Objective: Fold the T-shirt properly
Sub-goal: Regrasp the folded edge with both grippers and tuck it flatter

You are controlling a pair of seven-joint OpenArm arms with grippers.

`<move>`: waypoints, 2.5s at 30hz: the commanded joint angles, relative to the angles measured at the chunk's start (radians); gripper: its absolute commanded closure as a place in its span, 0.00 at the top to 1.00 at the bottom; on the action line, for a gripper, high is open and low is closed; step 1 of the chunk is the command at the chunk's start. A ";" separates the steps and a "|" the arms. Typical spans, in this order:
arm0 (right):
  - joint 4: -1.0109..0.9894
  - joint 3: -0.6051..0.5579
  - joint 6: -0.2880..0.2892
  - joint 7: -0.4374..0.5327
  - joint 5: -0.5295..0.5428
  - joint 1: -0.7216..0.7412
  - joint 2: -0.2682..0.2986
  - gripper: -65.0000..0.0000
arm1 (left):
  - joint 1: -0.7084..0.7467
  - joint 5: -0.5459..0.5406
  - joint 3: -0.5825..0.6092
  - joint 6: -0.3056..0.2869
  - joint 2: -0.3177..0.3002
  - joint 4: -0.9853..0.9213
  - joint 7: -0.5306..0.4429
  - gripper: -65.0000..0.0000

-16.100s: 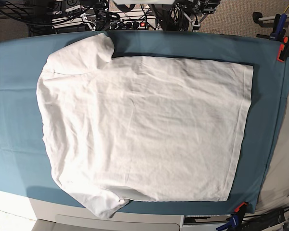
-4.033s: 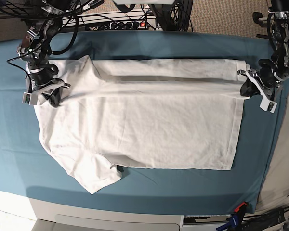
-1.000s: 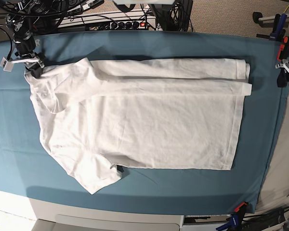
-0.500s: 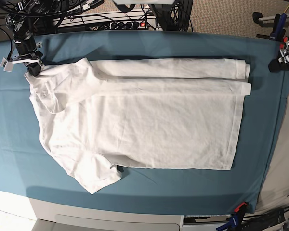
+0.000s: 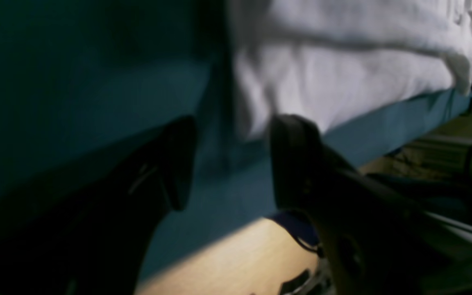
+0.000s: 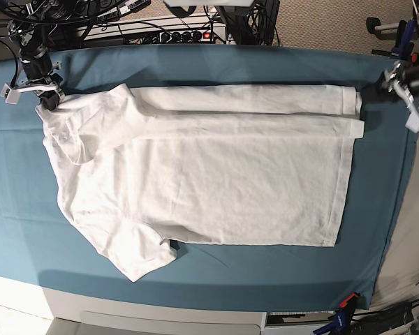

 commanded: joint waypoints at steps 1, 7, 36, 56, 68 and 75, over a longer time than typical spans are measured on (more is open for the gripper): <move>0.014 0.006 0.004 0.029 0.013 0.003 0.015 0.00 | -0.013 0.010 0.013 0.003 -0.019 0.009 0.008 0.47; 0.014 0.006 0.004 0.029 0.010 0.003 0.014 0.00 | -0.045 -0.002 0.027 0.003 -0.019 0.009 0.019 0.47; 0.015 0.008 0.034 0.005 0.010 0.000 0.016 0.00 | -0.016 -0.068 0.027 -0.028 0.013 0.012 0.039 0.00; 0.126 0.009 0.037 -0.013 0.031 -0.176 0.045 0.00 | 0.135 -0.002 0.018 -0.045 -0.003 0.226 0.045 0.00; 0.206 0.026 0.037 -0.016 0.005 -0.264 0.045 0.00 | 0.194 0.028 0.011 -0.038 -0.003 0.227 0.045 0.00; 0.206 0.047 0.036 -0.019 0.002 -0.294 0.045 0.00 | 0.202 0.036 -0.104 -0.037 -0.003 0.227 0.045 0.00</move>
